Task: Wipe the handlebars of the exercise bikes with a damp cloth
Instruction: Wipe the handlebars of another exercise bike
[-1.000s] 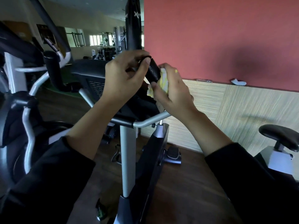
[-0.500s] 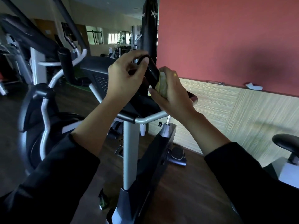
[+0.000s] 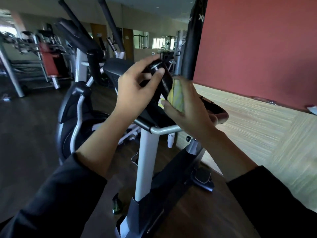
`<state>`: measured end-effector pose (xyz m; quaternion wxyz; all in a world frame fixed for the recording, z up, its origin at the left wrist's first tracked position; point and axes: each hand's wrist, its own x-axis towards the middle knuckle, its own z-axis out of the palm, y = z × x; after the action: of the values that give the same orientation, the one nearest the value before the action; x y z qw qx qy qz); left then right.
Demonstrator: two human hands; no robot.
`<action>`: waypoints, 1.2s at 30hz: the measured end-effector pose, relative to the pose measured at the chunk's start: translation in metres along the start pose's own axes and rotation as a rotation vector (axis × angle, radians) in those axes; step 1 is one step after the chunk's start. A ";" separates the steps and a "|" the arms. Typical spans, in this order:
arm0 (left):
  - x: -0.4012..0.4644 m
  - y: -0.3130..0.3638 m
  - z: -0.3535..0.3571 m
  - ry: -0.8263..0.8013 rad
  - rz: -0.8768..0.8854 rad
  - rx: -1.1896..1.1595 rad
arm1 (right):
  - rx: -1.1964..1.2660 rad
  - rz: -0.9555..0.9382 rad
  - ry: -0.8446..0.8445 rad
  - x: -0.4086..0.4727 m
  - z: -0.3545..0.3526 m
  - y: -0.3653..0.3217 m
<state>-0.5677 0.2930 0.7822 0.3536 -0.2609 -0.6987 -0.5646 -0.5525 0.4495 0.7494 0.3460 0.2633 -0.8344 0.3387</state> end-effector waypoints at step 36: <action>-0.033 0.026 0.062 0.471 -0.148 0.095 | 0.301 -0.527 -0.473 0.015 -0.032 0.085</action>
<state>-0.5400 0.3608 0.7651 0.4762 -0.0531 -0.6399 -0.6007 -0.6064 0.5239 0.7449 0.1768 0.5876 -0.7357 0.2868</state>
